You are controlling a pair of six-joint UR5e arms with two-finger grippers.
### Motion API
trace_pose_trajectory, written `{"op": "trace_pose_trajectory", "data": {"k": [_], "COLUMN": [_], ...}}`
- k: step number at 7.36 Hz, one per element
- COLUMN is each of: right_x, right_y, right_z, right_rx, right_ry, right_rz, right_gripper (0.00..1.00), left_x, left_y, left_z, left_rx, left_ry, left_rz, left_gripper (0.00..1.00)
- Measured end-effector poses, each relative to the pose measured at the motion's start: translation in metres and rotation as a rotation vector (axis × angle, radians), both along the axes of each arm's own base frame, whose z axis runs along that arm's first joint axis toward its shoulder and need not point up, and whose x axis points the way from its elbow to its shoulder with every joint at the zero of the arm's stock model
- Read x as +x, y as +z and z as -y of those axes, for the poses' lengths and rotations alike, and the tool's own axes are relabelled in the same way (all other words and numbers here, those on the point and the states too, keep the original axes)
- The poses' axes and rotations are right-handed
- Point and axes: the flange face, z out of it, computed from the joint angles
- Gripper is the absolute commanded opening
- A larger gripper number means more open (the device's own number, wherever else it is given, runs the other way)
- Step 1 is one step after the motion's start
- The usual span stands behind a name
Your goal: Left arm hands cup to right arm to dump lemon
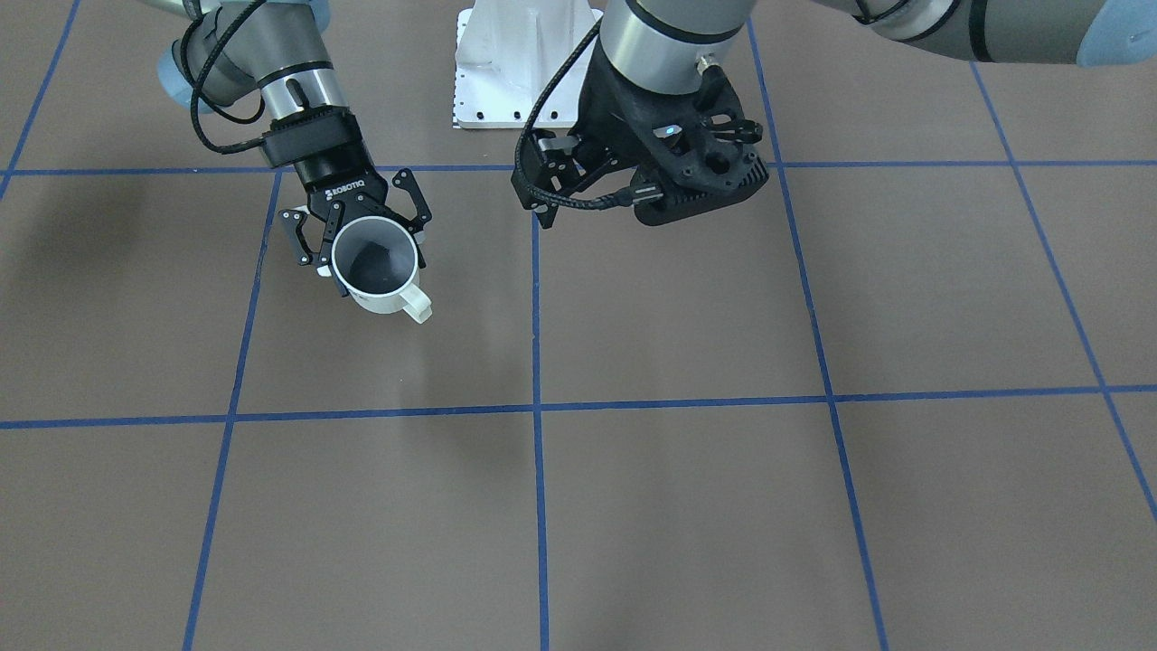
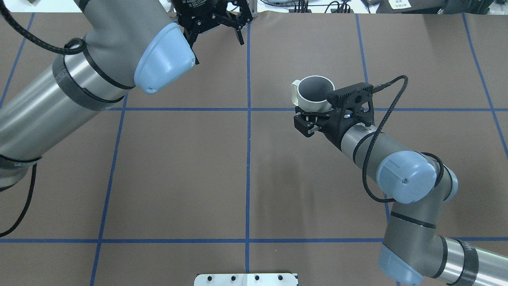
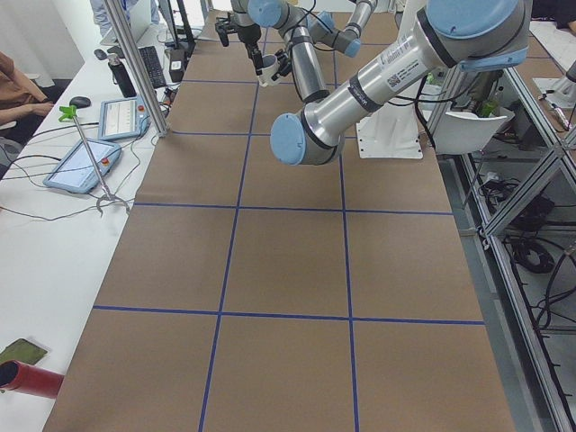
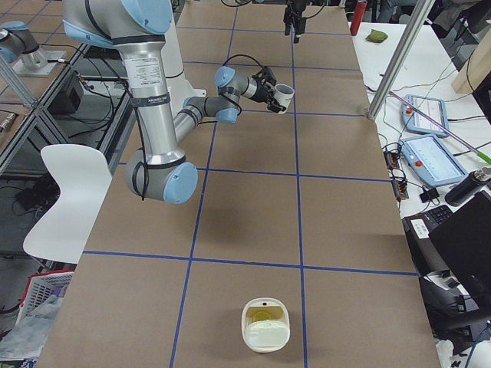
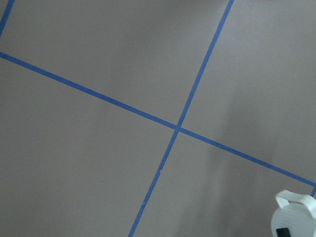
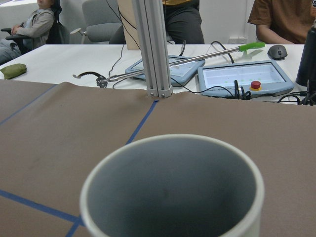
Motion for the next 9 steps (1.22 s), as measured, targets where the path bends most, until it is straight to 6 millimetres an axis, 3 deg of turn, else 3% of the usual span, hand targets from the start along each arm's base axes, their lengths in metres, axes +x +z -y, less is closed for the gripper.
{"op": "trace_pose_trajectory", "data": {"k": [3, 6, 9], "right_x": [-0.007, -0.014, -0.018], "right_y": [-0.020, -0.025, -0.028], "right_z": [-0.015, -0.021, -0.024], "right_rx": [0.013, 0.015, 0.016], "right_ry": [-0.002, -0.016, -0.026], "right_rz": [0.007, 0.012, 0.015], "right_gripper": [0.00, 0.00, 0.00], "left_x": [0.034, 0.070, 0.101], "left_y": [-0.012, -0.027, -0.026], "left_z": [-0.001, 0.004, -0.010], "left_rx": [0.040, 0.059, 0.057], "left_ry": [0.023, 0.058, 0.107], "left_rz": [-0.015, -0.028, -0.030], "left_gripper": [0.98, 0.95, 0.91]}}
